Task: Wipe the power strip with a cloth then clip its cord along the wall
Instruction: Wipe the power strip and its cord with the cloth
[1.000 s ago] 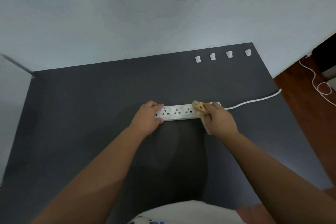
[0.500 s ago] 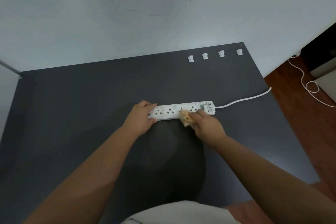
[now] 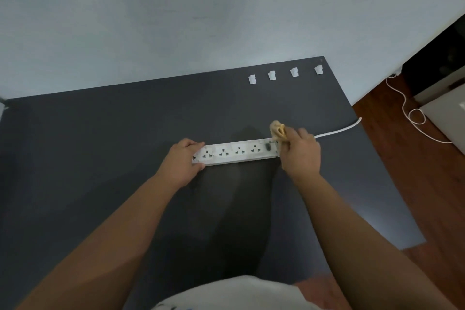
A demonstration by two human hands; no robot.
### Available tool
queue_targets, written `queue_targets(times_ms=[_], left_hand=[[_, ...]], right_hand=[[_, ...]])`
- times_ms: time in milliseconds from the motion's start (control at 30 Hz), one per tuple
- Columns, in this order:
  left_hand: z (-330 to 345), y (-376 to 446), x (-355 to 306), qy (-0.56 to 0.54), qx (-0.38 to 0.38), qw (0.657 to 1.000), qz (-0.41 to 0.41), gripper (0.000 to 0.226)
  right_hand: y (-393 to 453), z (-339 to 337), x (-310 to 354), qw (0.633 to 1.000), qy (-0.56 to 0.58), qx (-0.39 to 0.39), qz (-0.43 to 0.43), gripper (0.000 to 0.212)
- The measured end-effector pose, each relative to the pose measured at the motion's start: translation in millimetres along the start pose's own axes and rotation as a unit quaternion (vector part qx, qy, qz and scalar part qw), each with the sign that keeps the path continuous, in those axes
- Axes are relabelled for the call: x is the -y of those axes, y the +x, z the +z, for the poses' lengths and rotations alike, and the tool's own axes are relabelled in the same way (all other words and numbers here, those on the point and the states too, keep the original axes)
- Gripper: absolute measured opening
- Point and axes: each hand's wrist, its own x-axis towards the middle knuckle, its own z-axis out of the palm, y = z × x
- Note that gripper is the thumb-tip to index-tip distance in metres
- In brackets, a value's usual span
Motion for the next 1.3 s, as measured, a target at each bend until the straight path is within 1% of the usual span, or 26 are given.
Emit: queue_targets(times_ms=[33, 67, 133, 200, 267, 367, 433, 500, 533, 567, 600, 633, 700, 733, 767, 833, 867, 900, 933, 1000, 1033, 1067, 1133, 1167, 1200, 1300], left_hand=[[0.2, 0.5, 0.1, 0.002, 0.001, 1.000, 0.001, 0.063], [0.2, 0.8, 0.2, 0.006, 0.003, 1.000, 0.002, 0.063], [-0.3, 1.0, -0.1, 0.015, 0.006, 1.000, 0.003, 0.062], [-0.9, 1.7, -0.2, 0.023, 0.011, 1.000, 0.002, 0.062], [-0.1, 2.1, 0.0, 0.026, 0.014, 1.000, 0.002, 0.062], [0.1, 1.6, 1.3, 0.018, 0.012, 1.000, 0.001, 0.062], [0.0, 1.4, 1.6, 0.017, 0.012, 1.000, 0.000, 0.062], [0.0, 1.0, 0.7, 0.015, 0.012, 1.000, -0.003, 0.062], [0.2, 1.2, 0.2, 0.014, 0.012, 1.000, -0.003, 0.062], [0.7, 1.3, 0.2, 0.011, 0.012, 1.000, -0.003, 0.062], [0.9, 1.2, 0.4, 0.009, 0.013, 1.000, -0.004, 0.062], [0.8, 1.1, 0.8, 0.007, 0.012, 1.000, -0.003, 0.062], [0.6, 1.4, 2.5, 0.003, 0.009, 1.000, -0.001, 0.063], [0.5, 1.2, 3.2, 0.001, 0.010, 1.000, -0.002, 0.063], [0.2, 0.9, 3.0, 0.000, 0.011, 1.000, -0.003, 0.062], [0.1, 0.6, 2.1, 0.001, 0.012, 1.000, -0.004, 0.062], [-0.2, 0.8, 1.7, 0.002, 0.013, 1.000, -0.004, 0.062], [-0.2, 1.0, 1.6, 0.001, 0.013, 1.000, -0.004, 0.062], [0.1, 1.2, 1.8, 0.000, 0.014, 1.000, -0.004, 0.062], [1.2, 0.9, 2.3, -0.002, 0.012, 1.000, -0.004, 0.063], [1.5, 0.8, 2.8, -0.002, 0.011, 1.000, -0.004, 0.063], [1.5, 0.8, 3.0, -0.003, 0.012, 1.000, -0.004, 0.062], [1.5, 0.9, 3.3, -0.003, 0.009, 1.000, -0.002, 0.062], [1.3, 1.2, 3.3, -0.002, 0.008, 1.000, -0.001, 0.062], [0.8, 1.3, 3.0, 0.000, 0.008, 1.000, 0.001, 0.062], [1.5, 0.7, 2.6, -0.005, 0.005, 1.000, 0.000, 0.062]], right_hand=[[2.9, -2.1, -5.8, 0.999, -0.032, 0.024, 0.028, 0.034], [1.7, -2.3, -6.5, 0.996, -0.051, 0.068, 0.021, 0.039], [-12.1, -0.4, -3.0, 0.988, -0.072, 0.128, -0.047, 0.047], [-26.7, -6.1, -4.2, 0.978, -0.095, 0.154, -0.101, 0.049], [-29.6, -16.4, -10.2, 0.982, -0.077, 0.145, -0.091, 0.043], [-9.0, -16.5, -13.9, 0.997, -0.024, 0.072, -0.008, 0.036], [0.4, -13.0, -4.5, 0.995, -0.038, 0.087, 0.003, 0.038], [-6.3, -5.8, 8.6, 0.987, -0.044, 0.147, -0.048, 0.042], [-14.6, -0.3, 12.3, 0.979, -0.041, 0.173, -0.096, 0.043], [-23.9, 2.5, 14.5, 0.970, -0.035, 0.193, -0.144, 0.041], [-30.8, 2.5, 13.8, 0.965, -0.028, 0.196, -0.170, 0.037], [-30.8, 0.8, 11.2, 0.973, -0.018, 0.171, -0.152, 0.032], [-19.2, -0.6, 4.2, 0.995, -0.012, 0.085, -0.041, 0.028], [-14.9, -1.9, 3.6, 0.997, -0.025, 0.077, -0.014, 0.027], [-13.2, -2.5, 5.2, 0.993, -0.040, 0.106, -0.031, 0.028], [-15.3, 0.3, 10.5, 0.968, -0.036, 0.193, -0.157, 0.026], [-17.8, -0.8, 13.0, 0.951, -0.033, 0.232, -0.200, 0.022], [-17.8, -4.5, 12.9, 0.946, -0.028, 0.244, -0.212, 0.019], [-13.9, -4.6, 8.6, 0.958, -0.016, 0.218, -0.184, 0.018], [-7.2, -3.6, -1.9, 0.993, -0.018, 0.092, -0.074, 0.021], [-6.6, -2.7, -3.0, 0.997, -0.030, 0.065, -0.038, 0.023], [-7.3, -2.5, -0.6, 0.995, -0.037, 0.082, -0.040, 0.026], [-11.4, 2.1, 8.7, 0.978, -0.038, 0.158, -0.128, 0.031], [-13.3, 0.9, 14.2, 0.970, -0.046, 0.178, -0.158, 0.030], [-11.7, -1.5, 16.6, 0.972, -0.048, 0.172, -0.154, 0.029], [-1.4, 0.9, 19.9, 0.995, -0.046, 0.083, -0.013, 0.028]])
